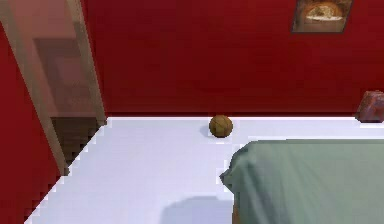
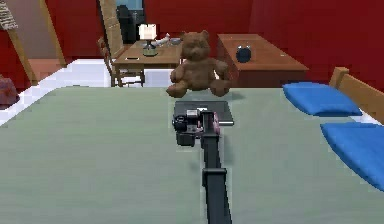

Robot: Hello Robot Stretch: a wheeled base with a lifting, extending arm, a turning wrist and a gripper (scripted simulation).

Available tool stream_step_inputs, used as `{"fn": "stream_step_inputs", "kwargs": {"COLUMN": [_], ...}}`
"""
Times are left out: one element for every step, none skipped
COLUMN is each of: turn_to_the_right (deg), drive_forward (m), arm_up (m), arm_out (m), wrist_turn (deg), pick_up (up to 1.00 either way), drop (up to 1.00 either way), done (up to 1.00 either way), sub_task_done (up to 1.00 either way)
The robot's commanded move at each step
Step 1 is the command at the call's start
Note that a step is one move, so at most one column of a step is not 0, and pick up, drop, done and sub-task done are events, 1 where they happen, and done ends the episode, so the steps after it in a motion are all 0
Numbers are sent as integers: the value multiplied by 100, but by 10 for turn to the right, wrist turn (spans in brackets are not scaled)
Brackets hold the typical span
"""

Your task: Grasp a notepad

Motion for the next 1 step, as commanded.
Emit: {"fn": "stream_step_inputs", "kwargs": {"turn_to_the_right": [0], "drive_forward": [0], "arm_up": [0], "arm_out": [0], "wrist_turn": [0], "pick_up": [0], "drop": [0], "done": [100], "sub_task_done": [0]}}
